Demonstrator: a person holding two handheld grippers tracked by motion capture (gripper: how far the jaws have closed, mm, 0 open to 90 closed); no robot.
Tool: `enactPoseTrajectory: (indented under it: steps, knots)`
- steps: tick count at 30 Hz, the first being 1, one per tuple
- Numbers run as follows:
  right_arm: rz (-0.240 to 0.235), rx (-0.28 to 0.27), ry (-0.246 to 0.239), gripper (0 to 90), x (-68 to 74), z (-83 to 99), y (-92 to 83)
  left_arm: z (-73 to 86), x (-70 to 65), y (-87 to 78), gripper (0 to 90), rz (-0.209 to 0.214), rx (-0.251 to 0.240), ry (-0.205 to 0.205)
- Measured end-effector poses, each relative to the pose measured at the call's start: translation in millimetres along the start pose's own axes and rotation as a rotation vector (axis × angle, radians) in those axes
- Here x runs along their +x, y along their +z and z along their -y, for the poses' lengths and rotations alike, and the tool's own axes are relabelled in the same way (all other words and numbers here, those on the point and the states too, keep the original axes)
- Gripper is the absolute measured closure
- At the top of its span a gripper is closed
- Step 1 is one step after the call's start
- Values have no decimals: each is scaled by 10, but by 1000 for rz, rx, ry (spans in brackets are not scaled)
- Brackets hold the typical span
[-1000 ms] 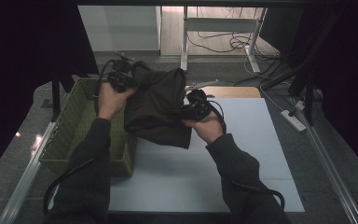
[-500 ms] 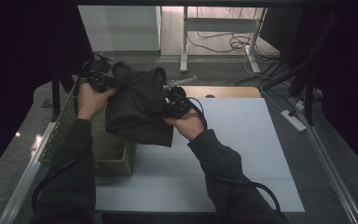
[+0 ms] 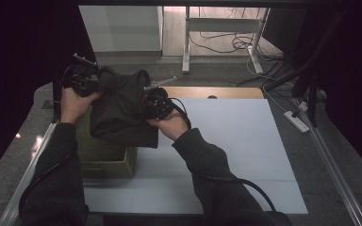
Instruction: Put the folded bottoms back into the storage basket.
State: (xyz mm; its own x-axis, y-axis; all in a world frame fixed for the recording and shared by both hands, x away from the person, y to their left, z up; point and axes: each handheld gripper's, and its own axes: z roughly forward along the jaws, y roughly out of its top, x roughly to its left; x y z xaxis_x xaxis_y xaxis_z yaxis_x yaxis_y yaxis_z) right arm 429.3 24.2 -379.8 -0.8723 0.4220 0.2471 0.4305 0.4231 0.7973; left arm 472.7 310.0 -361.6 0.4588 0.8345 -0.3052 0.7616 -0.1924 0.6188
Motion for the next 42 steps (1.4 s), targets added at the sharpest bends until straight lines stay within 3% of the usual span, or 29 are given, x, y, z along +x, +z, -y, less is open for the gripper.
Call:
enactPoseTrajectory:
  steps: [20,28,35,42]
  knots:
    - [-6,43,-26,687,246,-146,559,349,529,-130,664,-10,26,-80]
    - [-1,59,-30,684,309,-136,763,473,694,-85,662,-17,50,-103]
    - [-3,75,-20,682,374,-100,950,569,778,-64,651,-65,89,-96]
    - [41,121,-59,662,403,-3,1087,661,843,90,627,-87,121,-94]
